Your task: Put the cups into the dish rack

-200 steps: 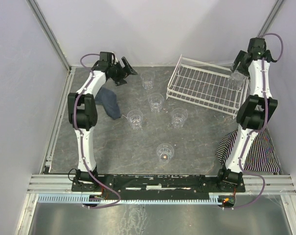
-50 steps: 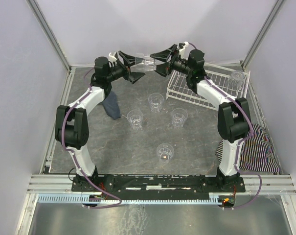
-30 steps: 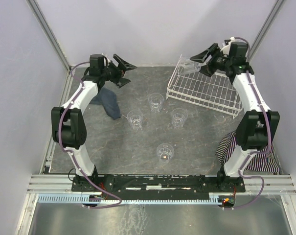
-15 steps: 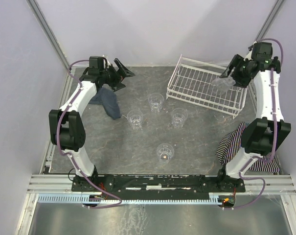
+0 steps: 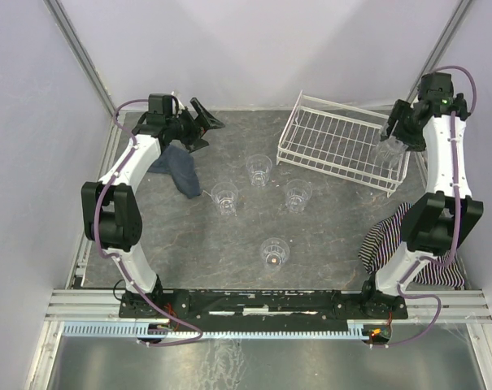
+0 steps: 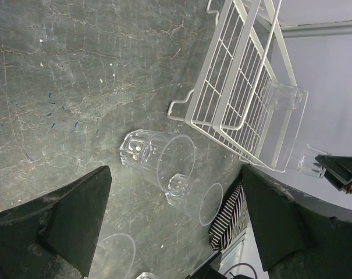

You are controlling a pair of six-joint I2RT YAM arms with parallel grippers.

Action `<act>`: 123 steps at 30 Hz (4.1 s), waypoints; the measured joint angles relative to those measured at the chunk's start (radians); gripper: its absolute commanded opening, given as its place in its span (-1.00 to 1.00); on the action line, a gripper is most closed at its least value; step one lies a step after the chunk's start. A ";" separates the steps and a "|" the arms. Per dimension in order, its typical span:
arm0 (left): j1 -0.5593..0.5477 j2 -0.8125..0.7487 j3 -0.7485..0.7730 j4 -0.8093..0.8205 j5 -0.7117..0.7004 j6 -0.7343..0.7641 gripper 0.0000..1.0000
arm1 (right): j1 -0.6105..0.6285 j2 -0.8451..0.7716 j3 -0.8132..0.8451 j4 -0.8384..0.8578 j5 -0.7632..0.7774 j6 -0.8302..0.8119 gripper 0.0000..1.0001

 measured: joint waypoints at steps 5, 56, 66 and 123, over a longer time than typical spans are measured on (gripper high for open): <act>0.000 0.005 0.000 -0.001 0.002 0.009 0.99 | -0.016 0.091 0.063 0.003 0.053 -0.010 -0.99; 0.000 0.116 0.130 -0.096 -0.026 0.064 0.99 | -0.011 0.414 0.215 0.080 0.157 0.004 -0.86; 0.000 0.116 0.129 -0.106 -0.029 0.065 0.99 | -0.011 0.415 0.216 0.079 0.154 0.003 0.17; -0.382 0.374 0.399 -0.452 -0.462 0.412 -0.44 | -0.019 -0.016 0.016 0.100 0.185 0.045 0.70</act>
